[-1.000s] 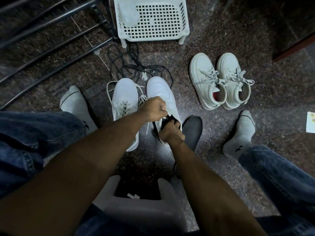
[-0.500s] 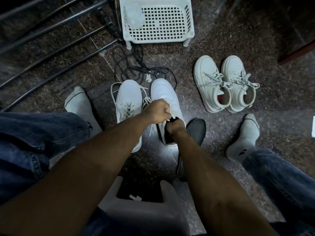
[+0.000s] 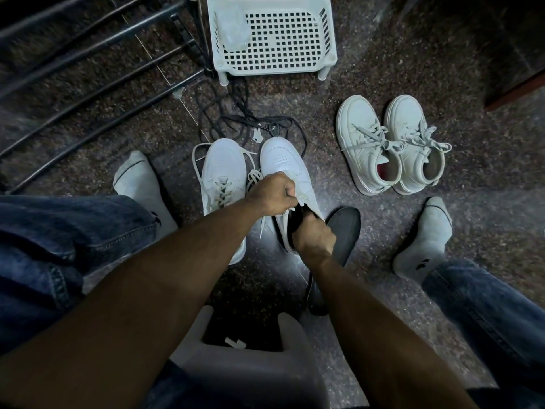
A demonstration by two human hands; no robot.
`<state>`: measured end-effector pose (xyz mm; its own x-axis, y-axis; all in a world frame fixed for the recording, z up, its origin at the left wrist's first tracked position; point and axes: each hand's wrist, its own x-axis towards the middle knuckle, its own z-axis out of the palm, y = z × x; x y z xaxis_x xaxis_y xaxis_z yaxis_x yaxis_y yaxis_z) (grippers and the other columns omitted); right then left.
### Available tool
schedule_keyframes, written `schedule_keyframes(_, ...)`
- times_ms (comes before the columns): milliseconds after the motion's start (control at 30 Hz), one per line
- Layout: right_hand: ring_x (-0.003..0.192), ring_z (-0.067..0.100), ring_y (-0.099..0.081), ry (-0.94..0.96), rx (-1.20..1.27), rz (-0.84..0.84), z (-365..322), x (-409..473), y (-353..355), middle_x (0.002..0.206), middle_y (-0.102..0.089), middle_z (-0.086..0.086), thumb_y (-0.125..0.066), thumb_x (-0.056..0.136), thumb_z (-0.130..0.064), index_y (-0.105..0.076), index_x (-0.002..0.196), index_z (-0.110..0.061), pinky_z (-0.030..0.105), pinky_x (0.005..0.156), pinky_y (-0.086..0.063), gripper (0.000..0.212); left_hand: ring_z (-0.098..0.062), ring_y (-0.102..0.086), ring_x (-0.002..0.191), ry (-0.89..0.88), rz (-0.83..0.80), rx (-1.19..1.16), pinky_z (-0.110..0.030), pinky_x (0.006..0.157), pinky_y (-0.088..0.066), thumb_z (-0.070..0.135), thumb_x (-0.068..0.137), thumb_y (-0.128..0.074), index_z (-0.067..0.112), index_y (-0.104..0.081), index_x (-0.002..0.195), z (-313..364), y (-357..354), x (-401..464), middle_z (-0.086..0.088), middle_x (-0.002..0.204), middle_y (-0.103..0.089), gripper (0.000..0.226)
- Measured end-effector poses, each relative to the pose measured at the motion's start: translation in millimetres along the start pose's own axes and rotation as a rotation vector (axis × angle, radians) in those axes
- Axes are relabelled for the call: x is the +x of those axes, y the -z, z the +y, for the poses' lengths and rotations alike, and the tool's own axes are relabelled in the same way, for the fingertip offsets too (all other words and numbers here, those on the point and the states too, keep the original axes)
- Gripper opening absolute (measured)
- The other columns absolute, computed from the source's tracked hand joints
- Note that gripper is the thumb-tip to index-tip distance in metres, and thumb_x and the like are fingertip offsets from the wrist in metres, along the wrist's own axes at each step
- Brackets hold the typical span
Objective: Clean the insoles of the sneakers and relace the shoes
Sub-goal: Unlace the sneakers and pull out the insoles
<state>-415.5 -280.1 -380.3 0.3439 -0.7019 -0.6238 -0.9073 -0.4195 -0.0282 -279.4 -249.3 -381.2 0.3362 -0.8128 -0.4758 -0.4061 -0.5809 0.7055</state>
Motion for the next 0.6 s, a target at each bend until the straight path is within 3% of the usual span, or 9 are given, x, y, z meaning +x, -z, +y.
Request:
schedule_keyframes(167, 0.101, 0.034, -0.063, 0.118, -0.050, -0.031, 5.4, -7.6, -4.0, 0.122, -0.056, 0.014, -0.045, 0.093, -0.007, -0.044, 0.130, -0.013, 0.040, 0.076, -0.049, 0.038, -0.022, -0.062, 0.086, 0.017, -0.010, 0.033, -0.037, 0.079, -0.052, 0.011, 0.075, -0.072, 0.008, -0.066, 0.068, 0.3, -2.3, 0.5, -0.004, 0.096, -0.061, 0.009)
schedule_keyframes(267, 0.108, 0.037, -0.060, 0.083, 0.052, -0.129, 11.4, -0.1, 6.5, 0.121, -0.061, 0.014, -0.050, 0.089, -0.010, -0.049, 0.124, -0.013, 0.040, 0.082, -0.046, 0.035, -0.023, -0.062, 0.087, 0.007, -0.023, 0.050, -0.039, 0.082, -0.052, 0.013, 0.074, -0.072, 0.017, -0.064, 0.067, -0.5, -1.9, -0.3, -0.001, 0.096, -0.057, 0.011)
schedule_keyframes(367, 0.104, 0.037, -0.060, 0.063, 0.206, -0.076, 19.3, -2.7, 7.9, 0.113, -0.065, 0.013, -0.052, 0.083, -0.014, -0.058, 0.117, -0.021, 0.039, 0.082, -0.048, 0.035, -0.022, -0.061, 0.093, -0.023, -0.053, 0.094, -0.038, 0.085, -0.051, 0.014, 0.077, -0.071, 0.017, -0.067, 0.079, -4.7, -4.6, -4.9, 0.002, 0.105, -0.052, 0.005)
schedule_keyframes(467, 0.093, 0.028, -0.064, -0.030, 0.513, 0.041, 20.3, -13.9, -5.7, 0.099, -0.071, 0.004, -0.055, 0.082, -0.018, -0.067, 0.102, -0.027, 0.035, 0.078, -0.052, 0.024, -0.023, -0.060, 0.100, -0.023, -0.055, 0.092, -0.038, 0.088, -0.049, 0.013, 0.078, -0.071, 0.014, -0.069, 0.083, -9.7, -7.4, -6.0, 0.000, 0.111, -0.053, 0.006)
schedule_keyframes(600, 0.065, 0.014, -0.060, -0.187, 1.129, 0.042, 17.0, -15.0, -12.8, 0.077, -0.071, 0.001, -0.060, 0.083, -0.003, -0.071, 0.078, -0.026, 0.033, 0.064, -0.052, 0.026, -0.025, -0.059, 0.110, -0.036, -0.082, 0.064, -0.038, 0.095, -0.046, 0.009, 0.077, -0.072, 0.010, -0.071, 0.083, -14.1, -6.8, -4.2, -0.004, 0.110, -0.054, 0.006)
